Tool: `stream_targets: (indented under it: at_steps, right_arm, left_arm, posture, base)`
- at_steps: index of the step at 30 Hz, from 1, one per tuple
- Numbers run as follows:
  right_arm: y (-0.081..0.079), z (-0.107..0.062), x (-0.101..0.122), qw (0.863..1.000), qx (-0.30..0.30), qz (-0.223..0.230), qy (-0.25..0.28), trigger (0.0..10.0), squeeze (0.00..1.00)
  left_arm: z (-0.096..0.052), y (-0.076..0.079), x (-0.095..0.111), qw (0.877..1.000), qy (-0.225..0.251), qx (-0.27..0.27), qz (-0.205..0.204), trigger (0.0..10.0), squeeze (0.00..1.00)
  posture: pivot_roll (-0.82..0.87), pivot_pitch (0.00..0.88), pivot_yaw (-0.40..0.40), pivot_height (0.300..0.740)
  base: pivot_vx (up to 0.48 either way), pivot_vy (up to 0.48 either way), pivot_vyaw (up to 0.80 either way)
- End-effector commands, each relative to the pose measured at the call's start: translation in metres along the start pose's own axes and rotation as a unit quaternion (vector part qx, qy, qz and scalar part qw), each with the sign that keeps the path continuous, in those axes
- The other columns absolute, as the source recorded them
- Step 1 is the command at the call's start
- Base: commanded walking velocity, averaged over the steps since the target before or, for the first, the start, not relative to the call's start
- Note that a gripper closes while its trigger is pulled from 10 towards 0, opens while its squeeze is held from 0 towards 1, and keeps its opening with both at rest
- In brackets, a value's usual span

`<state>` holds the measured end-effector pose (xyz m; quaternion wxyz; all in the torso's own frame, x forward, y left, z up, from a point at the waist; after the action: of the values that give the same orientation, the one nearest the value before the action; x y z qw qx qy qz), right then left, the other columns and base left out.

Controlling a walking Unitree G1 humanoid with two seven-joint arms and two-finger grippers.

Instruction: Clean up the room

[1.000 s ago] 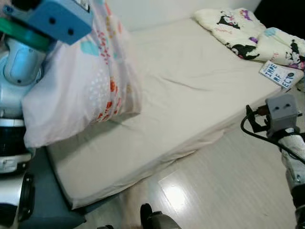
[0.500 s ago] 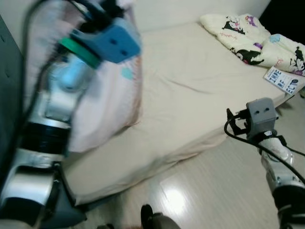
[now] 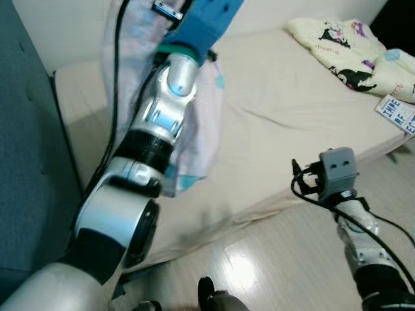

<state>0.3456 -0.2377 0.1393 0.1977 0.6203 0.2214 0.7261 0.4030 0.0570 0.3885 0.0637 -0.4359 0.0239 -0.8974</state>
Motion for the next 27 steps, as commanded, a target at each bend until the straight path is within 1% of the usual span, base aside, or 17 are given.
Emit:
stream_targets:
  at_steps: [1, 3, 4, 5, 7, 8, 9, 13, 14, 15, 16, 18, 19, 21, 22, 24, 27]
  right_arm:
    - [-0.007, -0.008, -0.007, 1.000, -0.001, 0.010, -0.011, 10.0, 0.00]
    - [-0.014, -0.010, -0.005, 1.000, 0.004, 0.016, -0.008, 10.0, 0.00]
    - [-0.017, -0.010, -0.005, 1.000, 0.006, 0.018, -0.007, 10.0, 0.00]
    - [-0.021, -0.011, -0.004, 1.000, 0.010, 0.021, -0.006, 10.0, 0.00]
    - [-0.025, -0.012, -0.004, 1.000, 0.014, 0.024, -0.006, 10.0, 0.00]
    - [-0.026, -0.013, -0.005, 1.000, 0.016, 0.025, -0.007, 10.0, 0.00]
    - [-0.029, -0.013, -0.004, 0.999, 0.019, 0.027, -0.007, 10.0, 0.00]
    - [-0.030, -0.013, -0.004, 0.999, 0.021, 0.028, -0.007, 10.0, 0.00]
    - [-0.032, -0.013, -0.003, 0.999, 0.024, 0.030, -0.005, 10.0, 0.00]
    - [-0.032, -0.013, -0.003, 0.999, 0.024, 0.030, -0.005, 10.0, 0.00]
    - [-0.034, -0.012, -0.002, 0.999, 0.026, 0.032, -0.003, 10.0, 0.00]
    - [-0.039, -0.011, 0.001, 0.999, 0.034, 0.034, 0.000, 10.0, 0.00]
    - [-0.039, -0.011, 0.001, 0.999, 0.034, 0.034, 0.000, 10.0, 0.00]
    - [-0.040, -0.010, 0.003, 0.999, 0.038, 0.036, 0.005, 10.0, 0.00]
    - [-0.040, -0.010, 0.003, 0.999, 0.038, 0.036, 0.005, 10.0, 0.00]
    - [-0.041, -0.010, 0.003, 0.999, 0.039, 0.036, 0.003, 10.0, 0.00]
    - [-0.043, -0.008, 0.006, 0.998, 0.042, 0.036, 0.007, 10.0, 0.00]
  left_arm:
    - [0.011, -0.034, 0.020, 0.990, 0.053, 0.132, -0.013, 10.0, 0.00]
    - [0.013, -0.067, 0.025, 0.969, 0.073, 0.235, -0.008, 10.0, 0.00]
    - [0.013, -0.081, 0.024, 0.960, 0.071, 0.270, 0.004, 10.0, 0.00]
    - [0.011, -0.102, 0.020, 0.946, 0.067, 0.316, 0.021, 10.0, 0.00]
    - [0.008, -0.126, 0.017, 0.927, 0.065, 0.366, 0.046, 10.0, 0.00]
    - [0.007, -0.135, 0.015, 0.920, 0.061, 0.383, 0.052, 10.0, 0.00]
    - [0.006, -0.142, 0.015, 0.914, 0.070, 0.392, 0.072, 10.0, 0.00]
    - [0.005, -0.146, 0.016, 0.910, 0.077, 0.398, 0.087, 10.0, 0.00]
    - [0.002, -0.153, 0.016, 0.904, 0.091, 0.407, 0.094, 10.0, 0.00]
    - [0.002, -0.153, 0.016, 0.904, 0.091, 0.407, 0.094, 10.0, 0.00]
    - [-0.001, -0.160, 0.013, 0.899, 0.094, 0.418, 0.090, 10.0, 0.00]
    - [-0.001, -0.170, 0.026, 0.886, 0.129, 0.439, 0.079, 10.0, 0.00]
    - [-0.001, -0.170, 0.026, 0.886, 0.129, 0.439, 0.079, 10.0, 0.00]
    - [0.005, -0.172, 0.052, 0.875, 0.172, 0.448, 0.062, 10.0, 0.00]
    - [0.005, -0.172, 0.052, 0.875, 0.172, 0.448, 0.062, 10.0, 0.00]
    - [0.010, -0.162, 0.070, 0.873, 0.202, 0.442, 0.042, 10.0, 0.00]
    - [0.017, -0.152, 0.103, 0.861, 0.252, 0.442, 0.007, 10.0, 0.00]
  posture:
    - [-0.09, 0.170, -0.022, 0.740]
    - [-0.10, 0.176, -0.022, 0.740]
    - [-0.10, 0.176, -0.022, 0.740]
    - [-0.09, 0.180, -0.022, 0.740]
    - [-0.09, 0.180, -0.022, 0.740]
    - [-0.09, 0.180, -0.022, 0.740]
    - [-0.09, 0.184, -0.028, 0.740]
    - [-0.09, 0.184, -0.028, 0.740]
    - [-0.08, 0.188, -0.030, 0.740]
    - [-0.08, 0.188, -0.030, 0.740]
    - [-0.08, 0.189, -0.033, 0.740]
    - [-0.08, 0.183, -0.036, 0.740]
    - [-0.08, 0.183, -0.036, 0.740]
    - [-0.06, 0.182, -0.042, 0.740]
    - [-0.06, 0.182, -0.042, 0.740]
    - [-0.07, 0.175, -0.044, 0.740]
    - [-0.08, 0.166, -0.046, 0.740]
  base:
    - [0.000, 0.000, 0.00]
    - [0.000, 0.000, 0.00]
    - [0.000, 0.000, 0.00]
    - [0.000, 0.000, 0.00]
    - [0.000, 0.000, 0.00]
    - [0.000, 0.000, 0.00]
    - [0.000, 0.000, 0.00]
    - [0.000, 0.000, 0.00]
    - [0.000, 0.000, 0.00]
    - [0.000, 0.000, 0.00]
    - [0.000, 0.000, 0.00]
    - [0.000, 0.000, 0.00]
    - [0.000, 0.000, 0.00]
    - [0.000, 0.000, 0.00]
    - [0.000, 0.000, 0.00]
    - [0.000, 0.000, 0.00]
    - [0.000, 0.000, 0.00]
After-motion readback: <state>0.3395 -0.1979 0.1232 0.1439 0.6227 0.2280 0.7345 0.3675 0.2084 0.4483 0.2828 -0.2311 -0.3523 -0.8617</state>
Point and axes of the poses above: a point about 5 cm out from each wrist's last joint towards the gripper, its own z axis pointing out of the wrist towards the gripper, its own x axis along the axis of the wrist's last joint, y = z × x, the point moved 1 cm from there along z, pointing out of the wrist towards the gripper, and after that the axes turned 15 degrees about -z, right-handed, at the moved point
